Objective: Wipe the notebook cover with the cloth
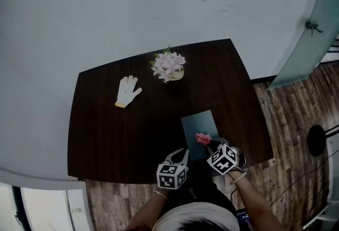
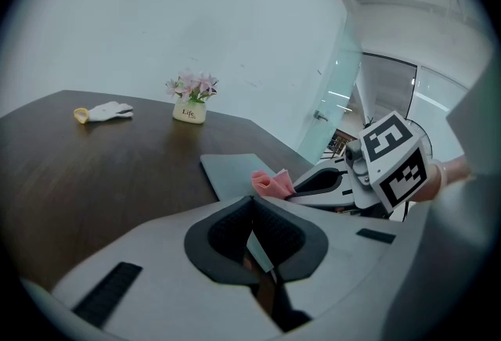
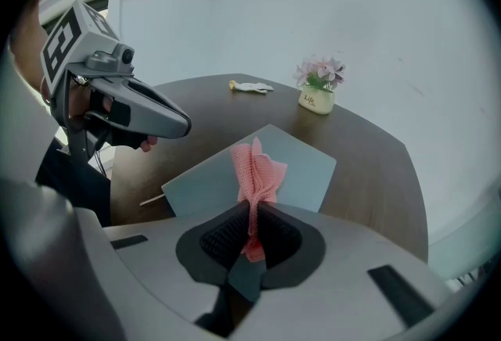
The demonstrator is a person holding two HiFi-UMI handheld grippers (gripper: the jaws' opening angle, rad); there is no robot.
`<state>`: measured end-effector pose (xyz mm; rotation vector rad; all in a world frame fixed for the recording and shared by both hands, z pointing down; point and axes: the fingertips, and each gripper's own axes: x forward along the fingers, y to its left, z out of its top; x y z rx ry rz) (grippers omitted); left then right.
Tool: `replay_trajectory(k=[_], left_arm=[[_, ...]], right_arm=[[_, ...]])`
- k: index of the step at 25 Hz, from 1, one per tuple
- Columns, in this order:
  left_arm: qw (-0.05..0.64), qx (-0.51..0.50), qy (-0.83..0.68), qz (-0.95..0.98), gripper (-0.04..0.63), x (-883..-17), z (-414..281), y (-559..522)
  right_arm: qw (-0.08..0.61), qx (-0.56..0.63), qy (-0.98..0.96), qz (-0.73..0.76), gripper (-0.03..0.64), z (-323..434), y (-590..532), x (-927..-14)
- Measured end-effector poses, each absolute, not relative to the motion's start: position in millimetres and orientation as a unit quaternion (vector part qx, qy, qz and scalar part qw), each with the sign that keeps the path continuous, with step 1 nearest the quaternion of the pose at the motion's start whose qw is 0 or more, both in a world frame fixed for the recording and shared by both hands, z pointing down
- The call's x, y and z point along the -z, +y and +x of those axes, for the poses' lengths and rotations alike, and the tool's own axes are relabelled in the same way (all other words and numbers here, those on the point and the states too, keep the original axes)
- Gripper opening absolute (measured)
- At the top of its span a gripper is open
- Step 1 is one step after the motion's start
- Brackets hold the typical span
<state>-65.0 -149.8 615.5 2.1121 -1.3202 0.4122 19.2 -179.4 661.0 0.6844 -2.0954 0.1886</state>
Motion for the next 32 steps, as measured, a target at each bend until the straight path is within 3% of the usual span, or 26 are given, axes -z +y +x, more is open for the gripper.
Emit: replay_trajectory(k=[20, 32], left_arm=[[0.289, -0.131, -0.552, 0.771, 0.018, -605, -44, -133], [0.28, -0.133, -0.552, 0.774, 0.018, -599, -43, -119]], right_arm=[[0.432, -0.062, -0.844, 0.313, 0.034, 84, -189, -650], [0.385, -0.06, -0.867, 0.311, 0.034, 57, -165, -622]])
